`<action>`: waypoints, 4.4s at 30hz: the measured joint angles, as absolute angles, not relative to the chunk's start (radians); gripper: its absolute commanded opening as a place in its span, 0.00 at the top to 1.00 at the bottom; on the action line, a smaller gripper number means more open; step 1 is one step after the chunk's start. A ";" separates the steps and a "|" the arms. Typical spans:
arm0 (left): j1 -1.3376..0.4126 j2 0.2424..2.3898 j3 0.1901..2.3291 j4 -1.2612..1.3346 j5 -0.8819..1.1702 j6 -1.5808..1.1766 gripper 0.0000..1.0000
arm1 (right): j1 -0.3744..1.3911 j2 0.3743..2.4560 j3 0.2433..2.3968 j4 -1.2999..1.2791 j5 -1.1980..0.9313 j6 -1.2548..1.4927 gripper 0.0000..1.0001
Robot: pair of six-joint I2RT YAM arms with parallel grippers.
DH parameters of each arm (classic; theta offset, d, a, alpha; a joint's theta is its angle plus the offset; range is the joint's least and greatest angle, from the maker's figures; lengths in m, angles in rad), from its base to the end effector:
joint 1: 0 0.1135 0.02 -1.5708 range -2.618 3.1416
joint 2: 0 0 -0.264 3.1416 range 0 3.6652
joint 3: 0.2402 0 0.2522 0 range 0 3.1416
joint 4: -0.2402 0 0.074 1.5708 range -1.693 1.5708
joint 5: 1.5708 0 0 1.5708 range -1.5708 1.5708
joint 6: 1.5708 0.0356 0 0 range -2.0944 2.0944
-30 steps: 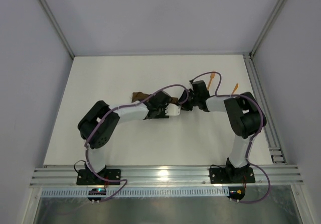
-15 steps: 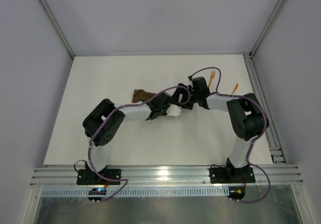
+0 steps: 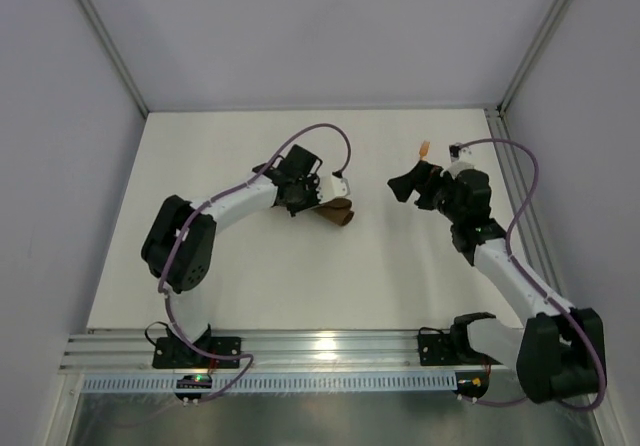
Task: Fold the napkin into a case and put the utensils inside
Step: Pick up the smaller rectangle-folded napkin from the center of the board, then turn over the smaller rectangle folded napkin at the center of the board.
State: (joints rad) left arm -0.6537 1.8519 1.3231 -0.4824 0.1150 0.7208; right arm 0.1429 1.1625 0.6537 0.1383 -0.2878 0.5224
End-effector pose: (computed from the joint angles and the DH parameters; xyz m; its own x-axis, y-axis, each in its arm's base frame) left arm 0.3095 -0.2423 0.2027 -0.0748 0.8832 -0.4630 0.9342 0.2245 0.2773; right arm 0.2551 0.0469 0.2497 -0.5094 0.4101 -0.7565 -0.1665 0.8156 0.5542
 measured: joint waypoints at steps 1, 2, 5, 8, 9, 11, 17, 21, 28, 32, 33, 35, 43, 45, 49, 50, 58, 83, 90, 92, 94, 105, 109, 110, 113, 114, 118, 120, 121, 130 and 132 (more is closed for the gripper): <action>-0.628 1.852 1.334 -0.510 0.123 0.715 1.00 | 0.142 1.100 0.611 0.184 -0.290 0.492 0.01; -0.602 1.852 1.346 -0.548 0.132 0.710 1.00 | 0.145 1.036 0.562 0.241 -0.295 0.458 0.01; -0.583 1.852 1.371 -0.620 0.156 0.707 1.00 | 0.149 0.942 0.461 0.382 -0.338 0.363 0.01; -0.591 1.852 1.390 -0.673 0.183 0.710 1.00 | 0.161 0.918 0.405 0.466 -0.435 0.241 0.01; -0.594 1.852 1.394 -0.687 0.187 0.714 1.00 | 0.185 0.918 0.398 0.467 -0.456 0.191 0.01; -0.597 1.852 1.405 -0.717 0.197 0.722 1.00 | 0.273 0.910 0.389 0.455 -0.474 0.045 0.01; -0.591 1.876 1.462 -0.807 0.229 0.760 1.00 | 0.515 0.929 0.364 0.433 -0.471 -0.333 0.01; -0.582 1.911 1.522 -0.875 0.251 0.781 1.00 | 0.634 1.012 0.367 0.428 -0.396 -0.504 0.01; -0.572 1.953 1.595 -0.974 0.292 0.810 1.00 | 0.822 1.228 0.419 0.470 -0.265 -0.709 0.01; -0.573 1.972 1.608 -1.012 0.307 0.820 1.00 | 0.826 1.347 0.447 0.528 -0.205 -0.764 0.01; -0.573 1.975 1.608 -1.018 0.310 0.820 1.00 | 0.826 1.367 0.453 0.538 -0.195 -0.773 0.01; -0.573 1.982 1.608 -1.031 0.315 0.822 1.00 | 0.827 1.399 0.469 0.554 -0.175 -0.787 0.01; -0.573 1.986 1.608 -1.055 0.319 0.823 1.00 | 0.834 1.519 0.556 0.559 -0.122 -0.815 0.01; -0.573 1.986 1.608 -1.059 0.323 0.823 1.00 | 0.847 1.547 0.563 0.540 -0.091 -0.817 0.02; -0.573 1.987 1.608 -1.067 0.326 0.824 1.00 | 0.879 1.588 0.566 0.501 -0.048 -0.813 0.20; -0.573 1.988 1.608 -1.069 0.327 0.824 1.00 | 0.884 1.598 0.569 0.493 -0.035 -0.809 0.27; -0.573 1.995 1.608 -1.079 0.341 0.825 1.00 | 0.889 1.639 0.623 0.464 0.041 -0.757 0.70; -0.488 1.930 1.595 -1.111 0.411 0.865 0.30 | 0.762 1.594 0.691 0.237 -0.227 -0.266 0.97; -0.481 1.808 1.544 -1.112 0.404 0.890 0.28 | 0.628 1.583 0.634 0.327 -0.421 -0.057 0.97; -0.472 1.810 1.574 -1.107 0.398 0.879 0.27 | 0.597 1.583 0.634 0.346 -0.467 0.007 0.97; -0.462 1.813 1.599 -1.098 0.384 0.871 0.23 | 0.571 1.587 0.634 0.374 -0.522 0.087 0.97; -0.440 1.961 1.750 -1.045 0.326 0.753 0.24 | 0.426 1.742 0.612 0.577 -0.744 0.539 0.97; -0.434 2.042 1.825 -1.014 0.268 0.675 0.24 | 0.411 1.811 0.604 0.574 -0.751 0.617 0.91; -0.433 2.065 1.841 -1.002 0.252 0.652 0.25 | 0.407 1.813 0.603 0.572 -0.748 0.628 0.78; -0.431 2.123 1.872 -0.966 0.206 0.595 0.25 | 0.397 1.809 0.603 0.543 -0.735 0.646 0.49; -0.431 2.138 1.874 -0.953 0.191 0.575 0.25 | 0.395 1.800 0.607 0.526 -0.739 0.649 0.01; -0.426 2.174 1.874 -0.914 0.141 0.509 0.28 | 0.401 1.682 0.667 0.405 -0.687 0.595 0.01; -0.415 2.181 1.874 -0.900 0.139 0.479 0.28 | 0.396 1.645 0.685 0.323 -0.625 0.555 0.01; -0.406 2.182 1.874 -0.894 0.139 0.465 0.29 | 0.394 1.627 0.689 0.277 -0.591 0.532 0.01; -0.334 2.180 1.772 -0.806 0.218 0.372 0.38 | 0.389 1.412 0.731 -0.060 -0.284 0.373 0.01; -0.337 2.180 1.750 -0.796 0.238 0.359 0.39 | 0.389 1.354 0.752 -0.108 -0.176 0.342 0.00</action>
State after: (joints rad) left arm -0.3367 2.1796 1.7504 -0.7959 0.2382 0.3592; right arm 0.3889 1.3544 0.7517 -0.1078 -0.1761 0.3416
